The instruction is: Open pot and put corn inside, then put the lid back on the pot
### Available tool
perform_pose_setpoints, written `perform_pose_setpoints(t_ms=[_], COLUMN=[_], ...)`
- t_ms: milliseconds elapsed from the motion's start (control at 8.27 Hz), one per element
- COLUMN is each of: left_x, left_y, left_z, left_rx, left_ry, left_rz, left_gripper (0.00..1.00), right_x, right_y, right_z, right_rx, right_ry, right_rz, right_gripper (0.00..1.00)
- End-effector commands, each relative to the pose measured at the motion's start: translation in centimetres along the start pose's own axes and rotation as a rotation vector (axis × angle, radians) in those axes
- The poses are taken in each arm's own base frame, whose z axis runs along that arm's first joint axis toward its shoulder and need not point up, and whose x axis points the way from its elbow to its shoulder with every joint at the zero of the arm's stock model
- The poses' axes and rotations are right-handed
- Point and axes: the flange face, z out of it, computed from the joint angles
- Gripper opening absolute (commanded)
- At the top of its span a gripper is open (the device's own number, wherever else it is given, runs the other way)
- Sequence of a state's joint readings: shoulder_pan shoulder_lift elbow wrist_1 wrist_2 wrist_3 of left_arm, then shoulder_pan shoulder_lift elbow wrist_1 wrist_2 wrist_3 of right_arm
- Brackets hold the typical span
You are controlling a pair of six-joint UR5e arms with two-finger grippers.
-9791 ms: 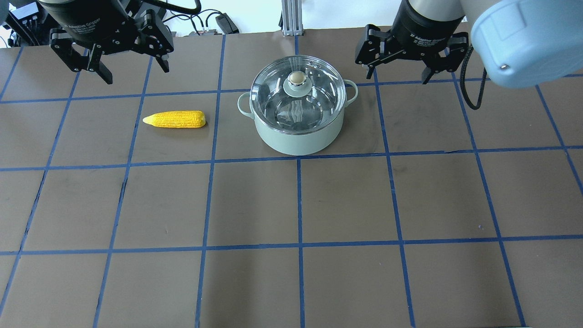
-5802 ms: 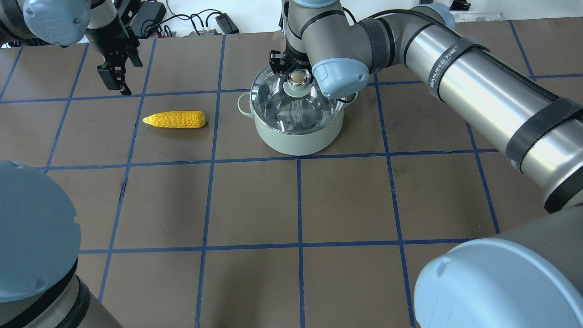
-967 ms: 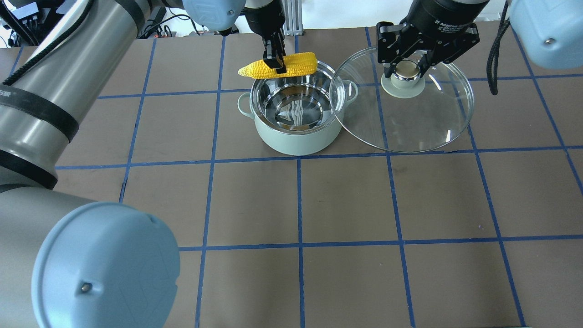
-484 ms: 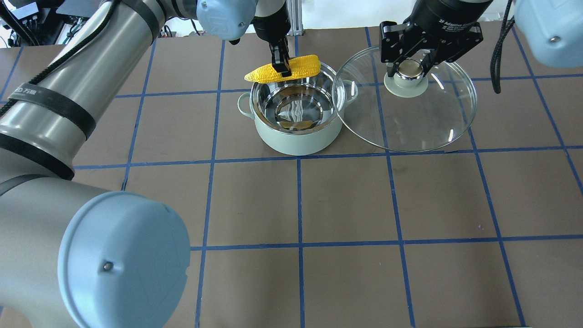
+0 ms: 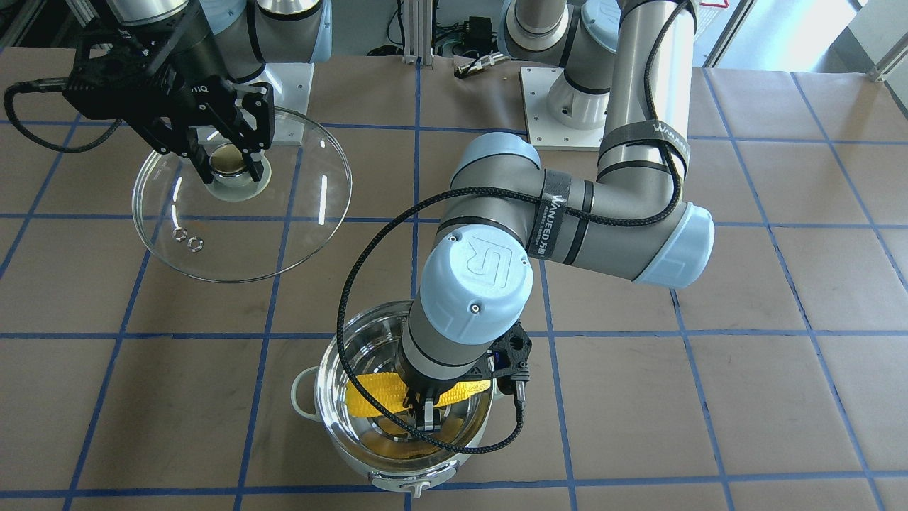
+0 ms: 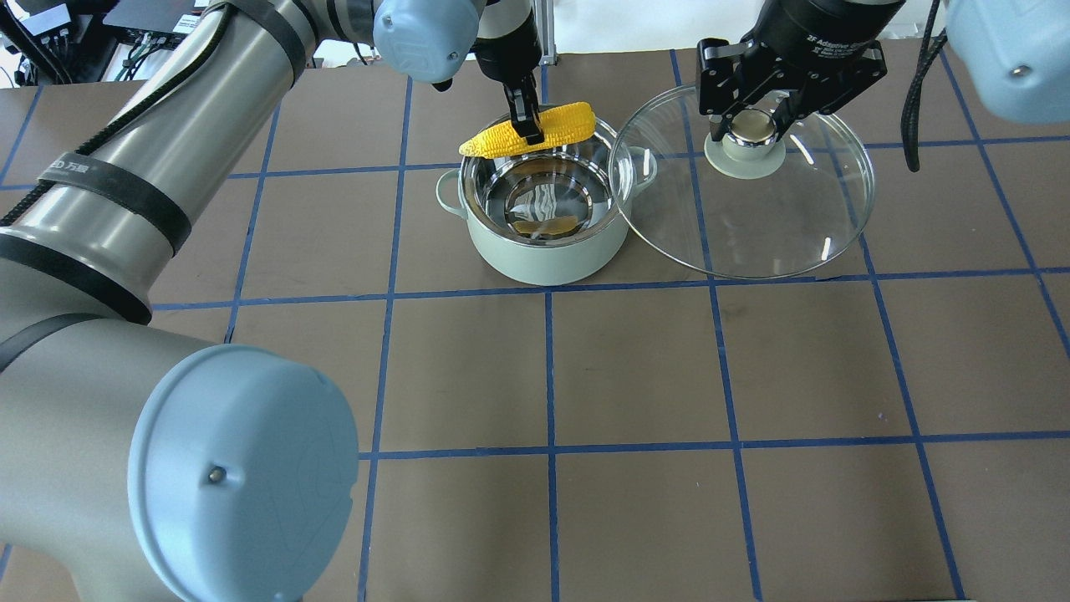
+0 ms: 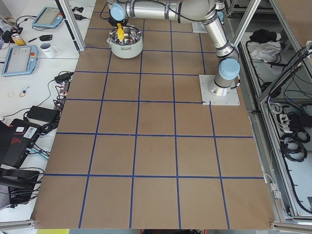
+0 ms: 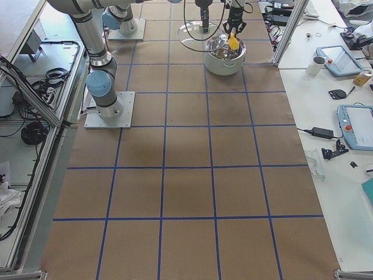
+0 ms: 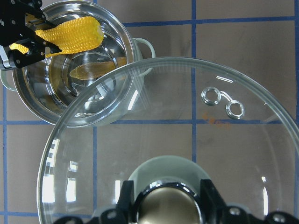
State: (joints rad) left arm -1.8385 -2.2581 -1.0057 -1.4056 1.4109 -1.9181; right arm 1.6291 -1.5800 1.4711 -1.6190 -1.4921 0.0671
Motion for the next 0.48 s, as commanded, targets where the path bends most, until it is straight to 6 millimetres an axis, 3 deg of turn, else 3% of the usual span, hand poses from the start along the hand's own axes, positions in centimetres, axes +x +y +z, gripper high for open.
perform_pose_setpoints(t_ms=[0, 363], left_x=[0.07, 0.07], left_y=[0.49, 0.22], left_z=[1.06, 1.53], left_rx=[-0.018, -0.009], left_ry=[-0.009, -0.015], left_rz=[0.016, 0.053], left_gripper=[0.0, 0.0], right_x=[0.09, 0.14], right_y=[-0.04, -0.02], right_z=[-0.01, 0.0], right_rx=[0.001, 0.0], right_ry=[0.002, 0.007], right_rz=[0.0, 0.0], right_gripper=[0.12, 0.12])
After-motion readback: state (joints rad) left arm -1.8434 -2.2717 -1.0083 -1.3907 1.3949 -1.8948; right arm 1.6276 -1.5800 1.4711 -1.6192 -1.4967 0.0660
